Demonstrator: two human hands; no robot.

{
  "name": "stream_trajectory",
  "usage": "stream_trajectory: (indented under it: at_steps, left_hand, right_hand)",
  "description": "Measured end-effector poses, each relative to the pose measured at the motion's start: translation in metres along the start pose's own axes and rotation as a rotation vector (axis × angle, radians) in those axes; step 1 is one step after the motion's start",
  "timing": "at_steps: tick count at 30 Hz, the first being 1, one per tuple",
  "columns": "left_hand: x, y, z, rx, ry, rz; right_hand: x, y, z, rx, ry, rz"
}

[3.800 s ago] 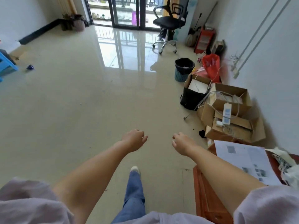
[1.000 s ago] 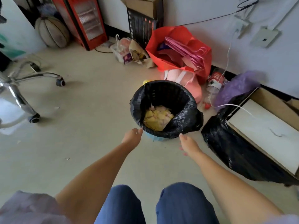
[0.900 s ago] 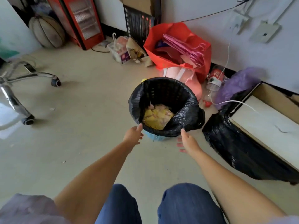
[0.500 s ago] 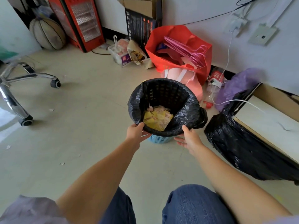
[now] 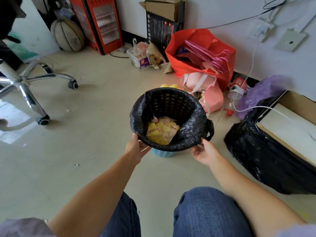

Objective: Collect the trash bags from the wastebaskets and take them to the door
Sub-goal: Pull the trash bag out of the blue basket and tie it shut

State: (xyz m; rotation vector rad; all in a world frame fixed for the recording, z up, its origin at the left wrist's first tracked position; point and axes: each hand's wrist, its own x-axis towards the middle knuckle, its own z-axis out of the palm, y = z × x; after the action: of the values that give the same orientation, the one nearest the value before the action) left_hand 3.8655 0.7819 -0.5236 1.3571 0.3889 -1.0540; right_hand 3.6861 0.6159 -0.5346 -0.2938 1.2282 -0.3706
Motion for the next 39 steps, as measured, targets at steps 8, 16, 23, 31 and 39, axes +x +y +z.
stream_trajectory:
  at_steps: [8,16,23,31,39]
  left_hand:
    - [0.011,0.008,-0.013,-0.164,-0.089,0.034]
    - [0.004,0.016,-0.004,-0.101,0.258,0.138]
    - [-0.017,0.017,0.019,0.158,0.439,0.333]
    - [-0.012,0.012,0.021,0.079,0.335,0.157]
    - [-0.011,0.033,0.018,-0.360,0.039,-0.022]
  right_hand:
    - [0.001,-0.001,-0.010,-0.108,-0.022,-0.065]
    - [-0.009,-0.005,-0.011,-0.192,0.001,-0.201]
    - [-0.024,-0.010,-0.001,-0.428,0.005,-0.412]
    - [-0.040,-0.017,0.004,-0.543,0.016,-0.582]
    - [-0.053,-0.030,0.032,-0.049,-0.193,-0.371]
